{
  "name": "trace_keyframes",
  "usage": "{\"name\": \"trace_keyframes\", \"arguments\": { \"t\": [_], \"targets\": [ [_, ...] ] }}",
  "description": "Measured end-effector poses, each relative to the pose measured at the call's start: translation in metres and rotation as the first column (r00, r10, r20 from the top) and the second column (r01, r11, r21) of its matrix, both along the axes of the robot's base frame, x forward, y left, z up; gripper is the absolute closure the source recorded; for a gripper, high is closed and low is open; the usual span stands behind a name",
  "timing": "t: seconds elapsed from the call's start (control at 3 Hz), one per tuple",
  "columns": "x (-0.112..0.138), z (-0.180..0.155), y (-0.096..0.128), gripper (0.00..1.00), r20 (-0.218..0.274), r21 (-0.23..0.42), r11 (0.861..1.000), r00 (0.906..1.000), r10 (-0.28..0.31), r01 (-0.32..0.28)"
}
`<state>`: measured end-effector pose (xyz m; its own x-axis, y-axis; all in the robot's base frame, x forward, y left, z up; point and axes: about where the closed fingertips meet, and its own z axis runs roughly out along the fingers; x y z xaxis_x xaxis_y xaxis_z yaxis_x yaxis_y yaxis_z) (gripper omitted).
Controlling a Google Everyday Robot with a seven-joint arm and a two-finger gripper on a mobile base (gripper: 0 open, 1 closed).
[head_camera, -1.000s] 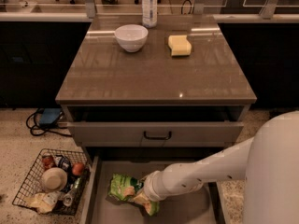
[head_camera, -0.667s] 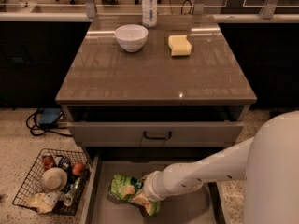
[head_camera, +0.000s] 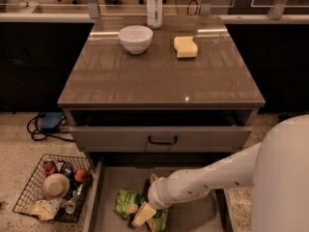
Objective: Place green rice chip bag into middle drawer
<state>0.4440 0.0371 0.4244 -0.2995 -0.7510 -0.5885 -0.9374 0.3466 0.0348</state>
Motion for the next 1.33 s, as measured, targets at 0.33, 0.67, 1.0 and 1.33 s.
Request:
{"name": "trace_keyframes", "arguments": {
  "t": [0.33,0.67,1.0,1.33],
  "targets": [
    [0.001,0.025,-0.008,0.00,0.023,-0.011,1.000,0.9997,-0.011,0.011],
    [-0.003,0.077,-0.024,0.00,0.091,-0.023,1.000,0.9958,-0.004,0.007],
    [-0.008,0.122,-0.027,0.00,0.161,-0.009,0.999,0.9864,0.036,-0.035],
    [-0.022,0.161,-0.015,0.00,0.230,0.040,0.994,0.9690,0.089,-0.101]
  ]
}}
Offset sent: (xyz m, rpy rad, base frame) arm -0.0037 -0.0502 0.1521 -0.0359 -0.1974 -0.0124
